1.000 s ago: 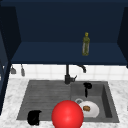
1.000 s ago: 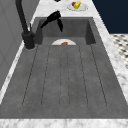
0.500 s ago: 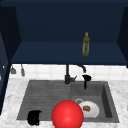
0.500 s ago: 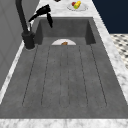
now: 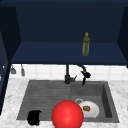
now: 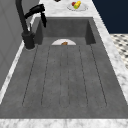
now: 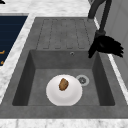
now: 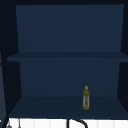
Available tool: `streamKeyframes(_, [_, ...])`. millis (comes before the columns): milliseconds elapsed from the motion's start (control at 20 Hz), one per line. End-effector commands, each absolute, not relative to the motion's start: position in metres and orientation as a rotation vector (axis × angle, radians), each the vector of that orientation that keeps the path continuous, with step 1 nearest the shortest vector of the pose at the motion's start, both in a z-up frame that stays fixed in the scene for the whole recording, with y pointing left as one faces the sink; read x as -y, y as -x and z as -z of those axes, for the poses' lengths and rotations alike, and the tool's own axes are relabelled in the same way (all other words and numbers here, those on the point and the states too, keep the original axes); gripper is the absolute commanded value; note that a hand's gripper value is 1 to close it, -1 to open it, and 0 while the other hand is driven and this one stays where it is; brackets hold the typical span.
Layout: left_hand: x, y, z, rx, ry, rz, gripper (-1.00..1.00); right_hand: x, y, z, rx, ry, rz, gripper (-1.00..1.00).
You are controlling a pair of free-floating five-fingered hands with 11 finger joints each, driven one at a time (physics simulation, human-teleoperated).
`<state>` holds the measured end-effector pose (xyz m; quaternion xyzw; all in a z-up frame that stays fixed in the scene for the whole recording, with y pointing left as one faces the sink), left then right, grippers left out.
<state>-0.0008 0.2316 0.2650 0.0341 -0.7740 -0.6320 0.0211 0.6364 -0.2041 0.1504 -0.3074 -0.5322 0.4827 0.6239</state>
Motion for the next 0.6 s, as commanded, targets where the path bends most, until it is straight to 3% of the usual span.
streamKeyframes(0, [-0.232,0.001,-0.265,2.399,-0.106,1.959,0.0,0.2,-0.651,-0.142,1.312,0.605,-1.045,-1.0])
streamKeyframes(150, [-0.232,0.001,-0.265,2.399,-0.106,1.959,0.0,0.204,-0.637,-0.148,1.24,0.691,-1.093,-1.0])
streamKeyframes(550, [-0.232,0.001,-0.265,2.399,-0.106,1.959,0.0,0.174,-0.633,-0.147,1.217,0.647,-1.064,-1.0])
